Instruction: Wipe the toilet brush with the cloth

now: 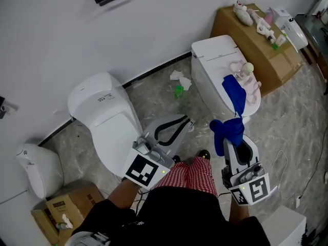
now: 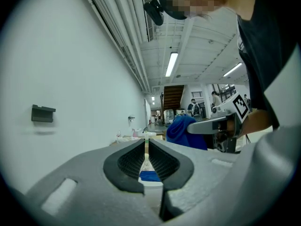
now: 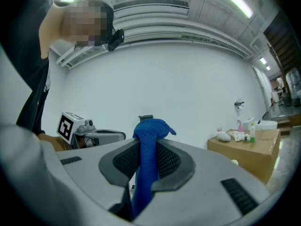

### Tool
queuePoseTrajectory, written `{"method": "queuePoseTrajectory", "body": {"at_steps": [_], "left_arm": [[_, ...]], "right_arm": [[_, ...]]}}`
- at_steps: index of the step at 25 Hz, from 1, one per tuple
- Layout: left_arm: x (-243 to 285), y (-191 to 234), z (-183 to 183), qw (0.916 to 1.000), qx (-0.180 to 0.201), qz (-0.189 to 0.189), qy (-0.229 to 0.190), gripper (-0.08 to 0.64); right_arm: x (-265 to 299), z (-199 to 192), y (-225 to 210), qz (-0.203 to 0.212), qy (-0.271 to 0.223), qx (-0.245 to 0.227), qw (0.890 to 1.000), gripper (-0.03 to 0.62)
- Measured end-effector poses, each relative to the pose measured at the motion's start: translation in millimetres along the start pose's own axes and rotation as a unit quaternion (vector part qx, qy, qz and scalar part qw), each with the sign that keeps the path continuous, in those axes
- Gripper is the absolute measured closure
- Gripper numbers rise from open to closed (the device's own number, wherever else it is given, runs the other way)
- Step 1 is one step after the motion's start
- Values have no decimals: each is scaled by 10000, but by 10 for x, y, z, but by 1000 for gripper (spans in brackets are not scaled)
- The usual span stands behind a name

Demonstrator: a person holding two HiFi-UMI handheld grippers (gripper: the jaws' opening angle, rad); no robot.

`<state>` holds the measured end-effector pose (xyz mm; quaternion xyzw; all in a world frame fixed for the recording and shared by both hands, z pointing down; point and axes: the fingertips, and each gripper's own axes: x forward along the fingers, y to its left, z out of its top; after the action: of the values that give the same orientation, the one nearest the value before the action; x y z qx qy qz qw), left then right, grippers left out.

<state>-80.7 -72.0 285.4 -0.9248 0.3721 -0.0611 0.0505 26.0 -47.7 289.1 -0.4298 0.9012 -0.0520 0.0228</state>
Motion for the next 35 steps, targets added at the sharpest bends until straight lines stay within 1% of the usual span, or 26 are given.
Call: {"method": "queuePoseTrajectory", "body": {"at_steps": [3,8,12,14,17,18,21,25,27,35], "left_arm": [[89,-43,-62,10000,40,-23,54,552],[231,-70,-229,9996,-123,-28,236,552],[359,-3,-396,9986,-333,115,387,551],[424,-13,-465,9981,-359,129,477,549],[532,-50,-584,9970,-378,94,662,526],[567,-59,-616,9968,-401,80,688,510],[643,-83,-699,9961,-490,36,728,496],[723,-158,-832,9946,-222,-24,1014,483],[763,-174,-913,9933,-166,-18,1146,474],[883,-194,-1228,9895,-402,-85,1383,427]], "right_arm": [[-7,-68,-121,-21,48,30,10000,525],[13,-174,-281,-47,80,68,9999,525],[52,-303,-396,-2,144,160,9998,525],[53,-381,-462,3,201,220,9996,525],[68,-472,-567,-10,272,308,9992,525],[78,-494,-594,-9,285,322,9991,525],[101,-556,-657,12,318,337,9989,525],[83,-645,-763,2,399,387,9985,525],[88,-695,-812,1,442,422,9981,525],[189,-953,-946,21,563,629,9964,525]]}}
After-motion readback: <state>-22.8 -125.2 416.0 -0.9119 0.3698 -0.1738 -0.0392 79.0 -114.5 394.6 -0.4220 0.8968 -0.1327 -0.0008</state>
